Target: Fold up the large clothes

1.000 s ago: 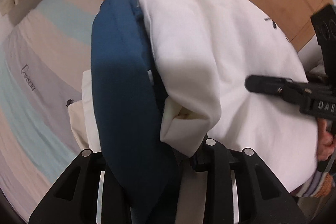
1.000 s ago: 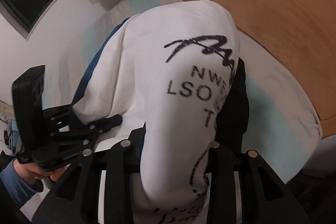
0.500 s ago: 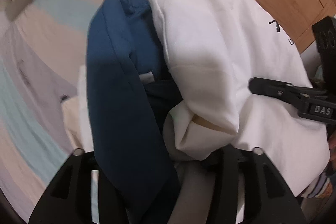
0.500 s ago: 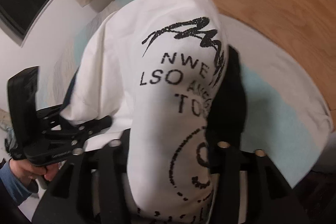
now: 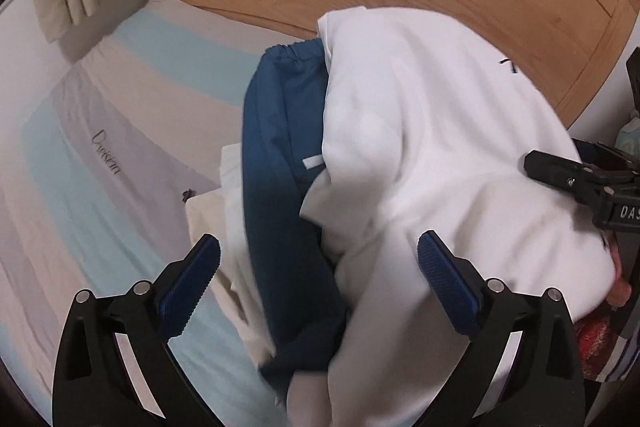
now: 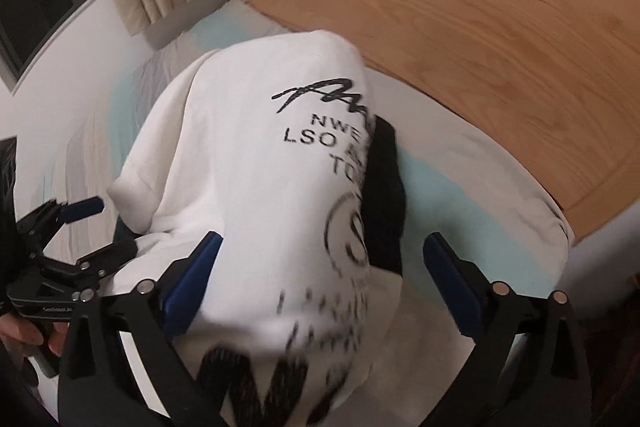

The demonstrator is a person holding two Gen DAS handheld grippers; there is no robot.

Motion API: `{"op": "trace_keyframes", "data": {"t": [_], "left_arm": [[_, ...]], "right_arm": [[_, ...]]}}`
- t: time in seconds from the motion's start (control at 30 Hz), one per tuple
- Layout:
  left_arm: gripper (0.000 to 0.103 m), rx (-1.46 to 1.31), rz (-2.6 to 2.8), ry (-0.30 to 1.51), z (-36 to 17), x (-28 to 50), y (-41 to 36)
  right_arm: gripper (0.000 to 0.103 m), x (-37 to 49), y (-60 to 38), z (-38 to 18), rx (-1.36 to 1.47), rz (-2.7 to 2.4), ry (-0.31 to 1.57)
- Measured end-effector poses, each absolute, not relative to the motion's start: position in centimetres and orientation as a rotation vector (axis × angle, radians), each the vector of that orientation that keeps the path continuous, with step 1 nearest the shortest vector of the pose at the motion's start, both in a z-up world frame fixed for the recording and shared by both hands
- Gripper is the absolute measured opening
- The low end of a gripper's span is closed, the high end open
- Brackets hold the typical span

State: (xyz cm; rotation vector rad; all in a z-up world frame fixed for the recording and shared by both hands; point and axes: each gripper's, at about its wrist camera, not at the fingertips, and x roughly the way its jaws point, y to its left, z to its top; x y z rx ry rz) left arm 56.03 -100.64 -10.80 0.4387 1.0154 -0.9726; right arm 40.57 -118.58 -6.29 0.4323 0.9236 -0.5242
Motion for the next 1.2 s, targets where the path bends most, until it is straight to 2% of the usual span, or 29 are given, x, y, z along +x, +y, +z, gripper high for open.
{"op": "trace_keyframes", "data": {"t": [0.2, 0.5, 0.6, 0.87, 1.2], "left_arm": [[0.097, 0.395, -0.959, 0.965, -4.3, 52.5, -97.1], [0.097, 0.383, -0.909, 0.821, 4.2, 41.4, -86.4], [0.097, 0.425, -0.876, 0.802, 4.7, 37.9, -82.3], [0.097, 0.315, -0.860, 0.794, 4.3, 30.9, -72.7], [0.097, 0.365, -0.783, 0.722, 1.5, 25.5, -71.6]], "right_arm": [[0.096, 36.2, -115.5, -2.6, 0.386, -0.640, 0.830], [0.096, 26.5, -101.0, 3.8, 0.212, -0.738, 0.690], [0.096, 24.3, -95.9, 4.0, 0.181, -0.795, 0.679], [0.096, 16.2, -86.5, 2.7, 0.267, -0.856, 0.649], [0.096, 12.7, -84.2, -2.3, 0.211, -0.812, 0.652]]}}
